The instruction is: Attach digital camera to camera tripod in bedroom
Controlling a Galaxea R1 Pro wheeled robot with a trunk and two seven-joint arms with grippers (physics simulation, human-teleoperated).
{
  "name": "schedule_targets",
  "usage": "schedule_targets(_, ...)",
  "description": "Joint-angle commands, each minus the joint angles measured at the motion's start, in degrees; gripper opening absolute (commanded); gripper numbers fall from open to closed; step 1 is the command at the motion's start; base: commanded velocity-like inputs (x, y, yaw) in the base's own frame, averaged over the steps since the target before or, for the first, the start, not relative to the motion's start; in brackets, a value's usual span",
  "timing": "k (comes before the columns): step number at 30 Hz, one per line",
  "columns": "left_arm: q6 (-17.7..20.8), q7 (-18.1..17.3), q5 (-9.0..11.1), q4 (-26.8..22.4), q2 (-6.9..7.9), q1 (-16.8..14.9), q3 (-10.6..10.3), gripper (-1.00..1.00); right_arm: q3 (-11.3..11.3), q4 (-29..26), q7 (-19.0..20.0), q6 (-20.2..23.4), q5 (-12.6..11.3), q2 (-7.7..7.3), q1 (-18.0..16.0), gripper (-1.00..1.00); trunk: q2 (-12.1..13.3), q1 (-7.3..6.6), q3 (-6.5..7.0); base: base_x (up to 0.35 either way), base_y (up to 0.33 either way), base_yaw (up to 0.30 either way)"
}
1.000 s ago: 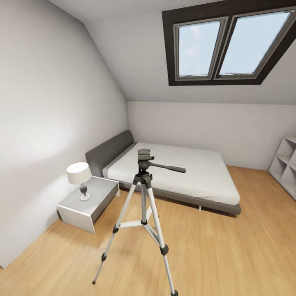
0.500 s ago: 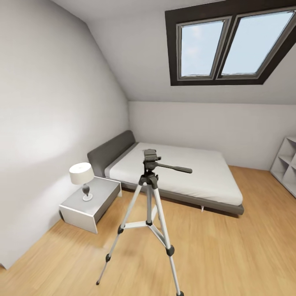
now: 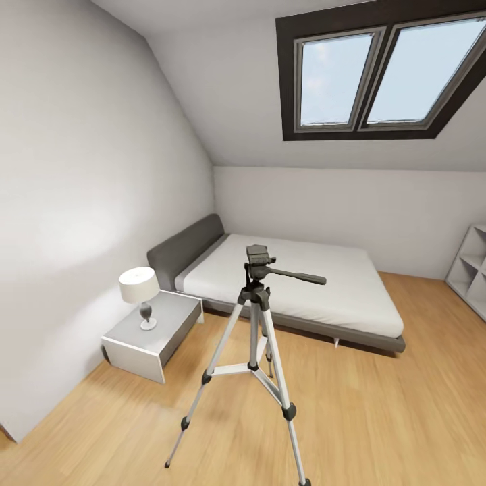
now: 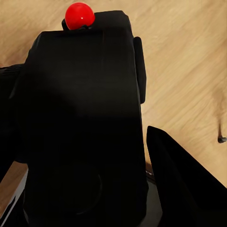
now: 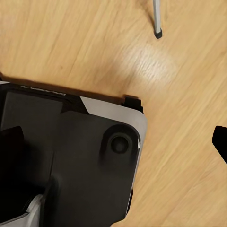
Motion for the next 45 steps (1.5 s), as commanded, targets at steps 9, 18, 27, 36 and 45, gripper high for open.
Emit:
schedule_targets(9,-0.07,0.0,0.39,0.03,0.01,-0.02,-0.46,-1.0,-0.46,0.06,0.21,0.61,0.5,0.02,-0.06,1.0,-0.08,0.03,-0.07,0.0,0.003,0.0)
schedule_targets(18,-0.07,0.08,0.39,0.08,0.07,-0.02,-0.53,-1.0,-0.45,0.06,0.11,0.19,0.52,0.05,-0.06,1.0,-0.08,0.03,-0.07,0.0,0.0,0.0)
schedule_targets(27,-0.14,0.08,0.39,0.05,0.11,-0.02,-0.72,-1.0,-0.12,-0.5,0.2,-0.19,1.23,0.35,-0.06,1.0,-0.08,0.03,-0.07,0.0,0.0,0.0)
schedule_targets(36,-0.02,0.22,0.66,-0.02,0.66,-0.02,-0.62,-1.0,-0.56,-9.43,3.57,1.1,0.63,-2.01,-0.07,1.0,-0.08,0.03,-0.07,0.0,0.0,0.0)
schedule_targets(45,0.35,0.41,1.09,-3.61,2.46,-0.02,-0.39,-1.0,-0.78,-45.48,8.29,23.08,-4.85,-3.29,0.04,1.0,-0.08,0.03,-0.07,0.0,0.0,0.0)
